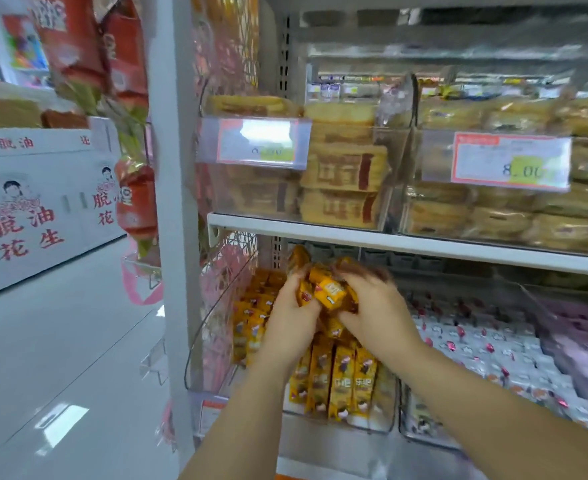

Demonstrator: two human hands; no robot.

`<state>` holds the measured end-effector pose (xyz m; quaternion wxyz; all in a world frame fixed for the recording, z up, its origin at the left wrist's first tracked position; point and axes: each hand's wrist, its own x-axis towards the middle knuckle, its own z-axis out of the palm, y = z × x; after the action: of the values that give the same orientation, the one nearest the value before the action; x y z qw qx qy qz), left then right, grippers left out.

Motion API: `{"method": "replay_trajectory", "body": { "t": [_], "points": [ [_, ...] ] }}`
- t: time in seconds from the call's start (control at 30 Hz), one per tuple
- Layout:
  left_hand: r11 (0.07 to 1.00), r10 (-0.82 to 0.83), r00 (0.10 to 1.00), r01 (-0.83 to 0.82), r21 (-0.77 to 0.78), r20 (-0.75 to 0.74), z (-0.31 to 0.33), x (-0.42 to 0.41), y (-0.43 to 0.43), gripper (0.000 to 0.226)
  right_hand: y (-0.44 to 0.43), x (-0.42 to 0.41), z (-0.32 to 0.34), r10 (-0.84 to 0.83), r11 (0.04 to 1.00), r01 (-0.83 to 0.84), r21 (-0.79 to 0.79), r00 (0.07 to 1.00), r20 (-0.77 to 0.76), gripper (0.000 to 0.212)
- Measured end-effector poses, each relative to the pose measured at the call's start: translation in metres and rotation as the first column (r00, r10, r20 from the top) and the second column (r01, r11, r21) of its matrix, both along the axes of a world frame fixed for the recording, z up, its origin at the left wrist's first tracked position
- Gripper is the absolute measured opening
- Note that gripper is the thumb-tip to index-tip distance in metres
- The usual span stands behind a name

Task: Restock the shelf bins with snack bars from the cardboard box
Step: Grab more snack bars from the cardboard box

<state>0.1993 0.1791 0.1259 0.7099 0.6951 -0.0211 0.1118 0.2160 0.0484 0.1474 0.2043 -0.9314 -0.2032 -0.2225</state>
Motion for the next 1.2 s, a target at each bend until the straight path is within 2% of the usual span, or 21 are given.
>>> {"method": "replay_trajectory", "body": {
  "t": [0.1,0.17,0.27,0.33,0.47,0.6,0.67,0.73,0.83,1.0,1.13,1.2],
  "points": [
    [0.999,-0.028,0.999,0.029,0.029,-0.042,-0.015,0.015,0.007,0.051,0.000,0.019,-0.001,-0.012,0.995,0.010,-0.103,1.000,-0.018,0.058],
    [0.998,-0.059,0.996,0.061,0.023,-0.067,-0.017,0.018,0.011,0.044,-0.004,0.030,-0.002,-0.017,0.988,0.008,-0.154,0.998,-0.061,0.059],
    [0.998,-0.035,0.999,0.036,0.043,-0.022,-0.013,0.018,0.020,0.045,-0.010,0.037,-0.006,0.002,0.997,-0.015,-0.078,0.986,-0.164,0.062],
    [0.997,-0.014,1.000,0.015,0.078,-0.011,-0.010,0.016,0.026,0.043,-0.013,0.035,-0.007,-0.011,1.000,0.008,-0.018,0.986,-0.167,0.056],
    [0.983,0.059,0.998,-0.062,0.173,0.025,-0.008,0.009,0.038,0.042,-0.017,0.023,-0.008,-0.017,0.984,0.012,0.176,0.999,0.028,0.042],
    [0.920,0.118,0.983,-0.162,0.357,0.142,0.003,-0.006,0.051,0.048,-0.014,-0.010,-0.003,0.075,0.953,-0.154,0.262,0.955,0.288,0.033],
    [0.889,0.114,0.975,-0.186,0.418,0.191,0.010,-0.016,0.060,0.048,-0.009,-0.025,0.003,0.148,0.918,-0.254,0.306,0.932,0.331,0.036],
    [0.841,0.120,0.968,-0.218,0.496,0.221,0.016,-0.029,0.069,0.043,-0.001,-0.038,0.012,0.218,0.861,-0.289,0.418,0.953,0.211,0.041],
    [0.805,0.111,0.970,-0.216,0.552,0.218,0.023,-0.049,0.081,0.036,0.010,-0.050,0.022,0.267,0.821,-0.218,0.528,0.964,-0.016,0.042],
    [0.846,0.144,0.963,-0.239,0.476,0.229,0.024,-0.071,0.093,0.045,0.020,-0.054,0.021,0.328,0.791,-0.175,0.586,0.930,-0.164,0.029],
    [0.904,0.142,0.967,-0.214,0.370,0.211,0.028,-0.078,0.092,0.033,0.026,-0.053,0.022,0.364,0.806,-0.169,0.568,0.897,-0.250,0.019],
    [0.896,0.147,0.969,-0.215,0.389,0.197,0.027,-0.076,0.093,0.028,0.026,-0.054,0.025,0.400,0.802,-0.190,0.566,0.874,-0.274,0.018]
  ]
}}
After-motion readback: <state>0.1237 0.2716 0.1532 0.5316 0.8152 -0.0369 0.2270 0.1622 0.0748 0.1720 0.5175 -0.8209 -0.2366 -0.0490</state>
